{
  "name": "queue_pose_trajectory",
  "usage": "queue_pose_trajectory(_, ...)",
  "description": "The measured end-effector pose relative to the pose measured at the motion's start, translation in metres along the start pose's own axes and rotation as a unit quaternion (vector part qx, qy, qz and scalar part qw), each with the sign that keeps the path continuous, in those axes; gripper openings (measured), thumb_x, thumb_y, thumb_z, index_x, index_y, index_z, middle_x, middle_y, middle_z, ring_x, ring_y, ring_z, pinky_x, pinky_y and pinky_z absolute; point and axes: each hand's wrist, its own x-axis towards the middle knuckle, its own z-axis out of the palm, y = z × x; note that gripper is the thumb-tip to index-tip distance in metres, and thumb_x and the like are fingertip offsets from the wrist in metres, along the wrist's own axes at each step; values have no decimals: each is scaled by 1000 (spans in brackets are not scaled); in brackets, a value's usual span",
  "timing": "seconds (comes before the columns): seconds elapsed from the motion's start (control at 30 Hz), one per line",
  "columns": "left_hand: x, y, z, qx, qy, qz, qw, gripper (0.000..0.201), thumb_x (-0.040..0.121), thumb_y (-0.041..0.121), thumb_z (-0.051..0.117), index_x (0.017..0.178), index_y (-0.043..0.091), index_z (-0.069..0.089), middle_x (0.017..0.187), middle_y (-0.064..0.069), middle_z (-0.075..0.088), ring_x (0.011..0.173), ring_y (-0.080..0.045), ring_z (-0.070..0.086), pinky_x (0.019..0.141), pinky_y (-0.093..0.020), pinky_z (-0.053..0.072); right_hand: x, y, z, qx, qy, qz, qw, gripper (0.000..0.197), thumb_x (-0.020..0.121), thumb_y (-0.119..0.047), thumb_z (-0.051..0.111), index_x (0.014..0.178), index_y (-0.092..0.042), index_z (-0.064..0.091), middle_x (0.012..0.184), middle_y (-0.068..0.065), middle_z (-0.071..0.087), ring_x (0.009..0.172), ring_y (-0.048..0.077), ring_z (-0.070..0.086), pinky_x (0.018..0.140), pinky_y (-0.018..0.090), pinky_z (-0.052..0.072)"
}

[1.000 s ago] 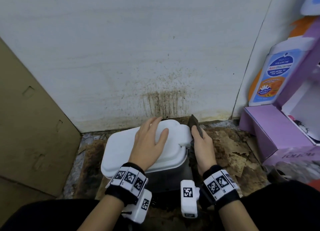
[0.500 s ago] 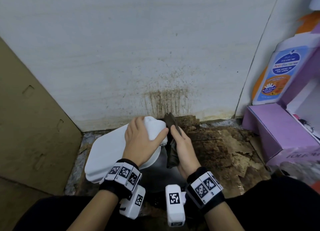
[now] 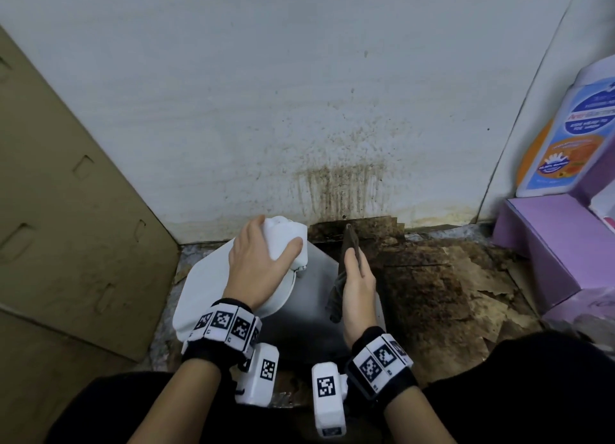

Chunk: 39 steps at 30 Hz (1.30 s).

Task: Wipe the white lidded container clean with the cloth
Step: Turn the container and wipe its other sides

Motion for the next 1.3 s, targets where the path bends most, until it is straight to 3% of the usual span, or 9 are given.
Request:
queue_pose_trajectory(0.07, -1, -4, -3, -5, 2, 4, 1000, 96, 69, 74, 39, 146, 19, 31, 149, 1, 37, 137, -19, 32, 105, -30, 23, -6, 5, 11, -28, -49, -1, 998, 41, 104, -46, 44, 144, -39, 50, 144, -14, 55, 134, 7, 50, 117, 40, 38)
queue_pose_trajectory(0.23, -4, -13, -7, -16, -2, -5, 1000, 95, 72, 74, 39, 149, 21, 27, 152, 2, 34, 141, -18, 29, 115, -38, 23, -19, 14, 40, -183, -151, -49, 970, 45, 110, -42, 18, 155, -40, 17, 164, -22, 12, 150, -6, 6, 127, 31, 6)
queue_pose_trajectory(0.37, 0, -23, -12, -29, 0, -10, 1000, 95, 72, 75, 39, 150, 21, 27, 153, 1, 34, 141, -17, 28, 117, -41, 24, -11, 19, 44, -214, -166, -51, 961, 43, 110, -40, 18, 153, -44, 18, 164, -22, 11, 150, -6, 3, 127, 32, 5)
queue_pose_trajectory(0.5, 2, -28, -14, -34, 1, -12, 999, 96, 72, 75, 39, 151, 21, 27, 153, 1, 33, 142, -18, 28, 116, -40, 23, -3, 31, 42, -381, -149, -187, 893, 52, 107, -35, 16, 158, -30, 28, 164, -12, 21, 142, -6, 13, 122, 21, 10)
queue_pose_trajectory(0.63, 2, -31, -17, -42, 1, -17, 999, 96, 72, 75, 39, 151, 21, 27, 153, 1, 34, 142, -19, 29, 117, -42, 24, 1, 45, 43, -419, -144, -242, 863, 61, 102, -42, 9, 160, -28, 18, 166, -17, 13, 150, -8, 3, 122, 18, 1)
queue_pose_trajectory(0.73, 2, -32, -15, -40, 1, -13, 999, 96, 73, 75, 39, 151, 22, 26, 154, 1, 33, 142, -18, 28, 117, -40, 23, 5, 51, 39, -395, -159, -229, 875, 55, 105, -40, 11, 159, -31, 10, 165, -19, 6, 151, -7, -1, 123, 20, 0)
queue_pose_trajectory(0.9, 7, -34, -16, -36, -4, -14, 999, 95, 74, 75, 39, 152, 22, 26, 154, 2, 33, 142, -16, 27, 113, -35, 19, 24, 69, 8, -380, -126, -180, 899, 60, 103, -47, 13, 160, -28, 17, 167, -16, 11, 152, -6, 3, 126, 26, 7)
queue_pose_trajectory(1.1, 5, -31, -15, -30, -1, -5, 1000, 95, 72, 75, 37, 151, 21, 28, 151, 3, 35, 140, -15, 29, 112, -34, 20, 40, 83, -33, -380, -80, -43, 921, 50, 110, -26, 21, 159, -32, 14, 168, -14, 9, 151, -3, 3, 126, 29, 3)
queue_pose_trajectory(1.3, 4, -25, -14, -15, 4, 0, 1000, 94, 71, 72, 36, 149, 19, 30, 148, 0, 38, 137, -18, 31, 106, -29, 20, 32, 71, 0, -380, -78, -74, 919, 57, 104, -39, 13, 160, -31, 15, 168, -16, 8, 153, -2, -1, 127, 31, 3)
